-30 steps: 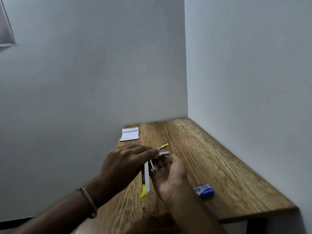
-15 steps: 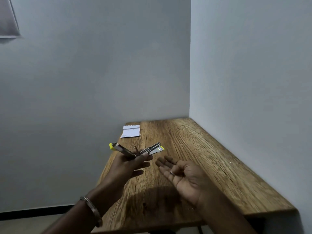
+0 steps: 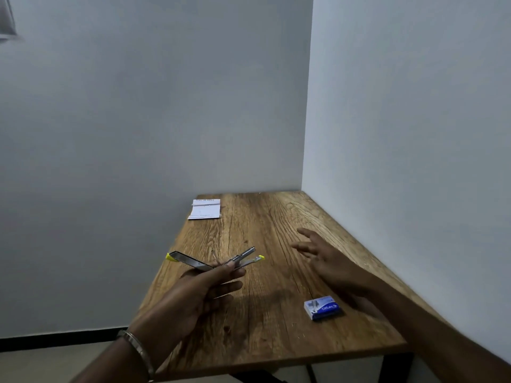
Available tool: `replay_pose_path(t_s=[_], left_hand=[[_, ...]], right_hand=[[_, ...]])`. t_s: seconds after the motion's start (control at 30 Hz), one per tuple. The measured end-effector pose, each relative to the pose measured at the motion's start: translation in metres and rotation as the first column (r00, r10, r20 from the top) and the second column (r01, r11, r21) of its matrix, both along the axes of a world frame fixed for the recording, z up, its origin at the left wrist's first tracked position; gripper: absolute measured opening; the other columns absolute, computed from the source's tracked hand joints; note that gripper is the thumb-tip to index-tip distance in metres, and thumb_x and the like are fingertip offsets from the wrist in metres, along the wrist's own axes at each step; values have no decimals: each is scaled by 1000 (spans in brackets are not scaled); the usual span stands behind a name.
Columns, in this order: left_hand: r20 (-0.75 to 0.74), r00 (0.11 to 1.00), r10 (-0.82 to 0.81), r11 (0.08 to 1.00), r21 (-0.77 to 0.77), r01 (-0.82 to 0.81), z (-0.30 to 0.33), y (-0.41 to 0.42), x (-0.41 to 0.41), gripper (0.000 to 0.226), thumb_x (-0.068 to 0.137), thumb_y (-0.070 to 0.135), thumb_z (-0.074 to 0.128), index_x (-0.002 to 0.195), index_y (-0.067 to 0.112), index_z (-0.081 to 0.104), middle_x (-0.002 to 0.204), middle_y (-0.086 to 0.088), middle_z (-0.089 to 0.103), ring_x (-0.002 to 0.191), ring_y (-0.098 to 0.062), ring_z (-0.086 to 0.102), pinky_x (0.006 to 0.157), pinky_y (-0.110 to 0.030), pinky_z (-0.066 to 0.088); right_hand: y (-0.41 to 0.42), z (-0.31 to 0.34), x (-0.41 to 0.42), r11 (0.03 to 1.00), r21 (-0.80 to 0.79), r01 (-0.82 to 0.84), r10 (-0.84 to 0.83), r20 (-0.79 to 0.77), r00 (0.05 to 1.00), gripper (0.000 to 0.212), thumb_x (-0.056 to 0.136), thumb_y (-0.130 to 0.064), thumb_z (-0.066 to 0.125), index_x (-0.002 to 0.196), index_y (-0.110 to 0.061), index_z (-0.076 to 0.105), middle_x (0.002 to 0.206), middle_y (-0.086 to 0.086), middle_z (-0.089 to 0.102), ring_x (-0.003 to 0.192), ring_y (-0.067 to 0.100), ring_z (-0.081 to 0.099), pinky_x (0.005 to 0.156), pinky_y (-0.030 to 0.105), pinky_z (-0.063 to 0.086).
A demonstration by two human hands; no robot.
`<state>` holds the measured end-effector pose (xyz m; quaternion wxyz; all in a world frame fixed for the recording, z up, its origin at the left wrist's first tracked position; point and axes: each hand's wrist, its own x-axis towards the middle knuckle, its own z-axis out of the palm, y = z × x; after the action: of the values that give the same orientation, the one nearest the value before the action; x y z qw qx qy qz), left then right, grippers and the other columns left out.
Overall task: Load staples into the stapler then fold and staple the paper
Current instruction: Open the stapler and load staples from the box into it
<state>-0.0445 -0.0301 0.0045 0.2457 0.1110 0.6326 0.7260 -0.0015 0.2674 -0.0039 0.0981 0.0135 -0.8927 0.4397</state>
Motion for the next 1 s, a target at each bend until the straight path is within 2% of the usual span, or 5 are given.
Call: replay_pose_path(t_s=[0.13,0.27,0.47,0.6,1.0], left_hand=[[11,1000,-20,1000,9,20,0,0,0,26,75,30,74,97,18,80,109,-9,77,98,-21,75,81,-35,55],[18,999,-32,999,10,32,1,1,-1,28,75,28,74,98,14,80,109,-10,77,98,-21,75,75,-33,56],[17,998,-54,999,9,54,1,0,-1,24,79,27,73,97,14,80,111,-11,76,101,-22,74,72,-30,59],[17,997,-82,997,3,82,3,-2,1,26,75,29,75,98,18,80,111,-12,76,101,-23,74,68,-27,61],[46,996,-81,996,-38,83,7,4,5,25,68,23,82,91,14,81,103,-11,78,88,-19,75,64,-25,59]], right_hand=[[5,-10,0,986,161,-48,45,24,999,73,99,2,43,154,-39,17,151,-6,47,140,4,40,114,25,35],[5,-11,-2,947,308,-89,73,63,995,76,100,1,42,156,-39,8,155,-8,40,140,-3,34,102,1,26],[15,-15,-9,926,337,-172,135,131,982,67,104,-8,39,157,-30,5,160,-8,32,148,6,23,115,19,19],[7,-4,-7,998,-8,-58,58,-35,998,57,103,-13,48,154,-25,26,156,-8,39,145,9,33,120,39,29],[-84,32,-4,956,227,-185,247,-284,927,29,84,-16,77,112,-12,73,104,0,75,92,5,70,82,20,57]])
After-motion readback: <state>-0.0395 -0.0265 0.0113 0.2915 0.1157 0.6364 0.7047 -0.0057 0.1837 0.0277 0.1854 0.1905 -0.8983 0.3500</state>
